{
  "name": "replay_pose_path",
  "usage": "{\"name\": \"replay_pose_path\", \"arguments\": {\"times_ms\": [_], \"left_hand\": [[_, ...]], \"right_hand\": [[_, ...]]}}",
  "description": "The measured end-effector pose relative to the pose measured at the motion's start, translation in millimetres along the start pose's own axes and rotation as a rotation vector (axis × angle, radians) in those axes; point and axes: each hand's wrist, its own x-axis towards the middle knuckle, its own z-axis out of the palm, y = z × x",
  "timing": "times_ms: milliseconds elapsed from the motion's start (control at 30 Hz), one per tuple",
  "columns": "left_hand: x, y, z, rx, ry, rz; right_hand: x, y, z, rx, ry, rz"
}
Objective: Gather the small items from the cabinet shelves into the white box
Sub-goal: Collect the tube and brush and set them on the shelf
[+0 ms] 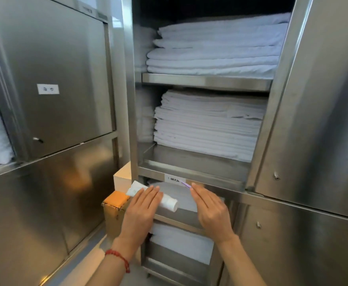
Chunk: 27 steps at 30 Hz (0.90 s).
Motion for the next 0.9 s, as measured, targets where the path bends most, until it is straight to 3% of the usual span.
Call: {"name": "replay_pose_path", "arguments": {"times_ms": [133, 467, 900], "left_hand": [[3.5, -20.1, -0.8, 0.090, 0.032, -0.010], [-12.1, -65.6, -25.3, 0.255, -0.090, -0.187], [-51.6, -166.4, -75.8, 0.457, -0.031, -0.268]], "right_hand": [[12.2, -1.1, 33.8, 0.071, 0.022, -0.049], [52.6, -30.2, 95.0, 0.288, 0.054, -0.159], [104.6, -126.2, 180.7, 0.460, 0.110, -0.228]]}}
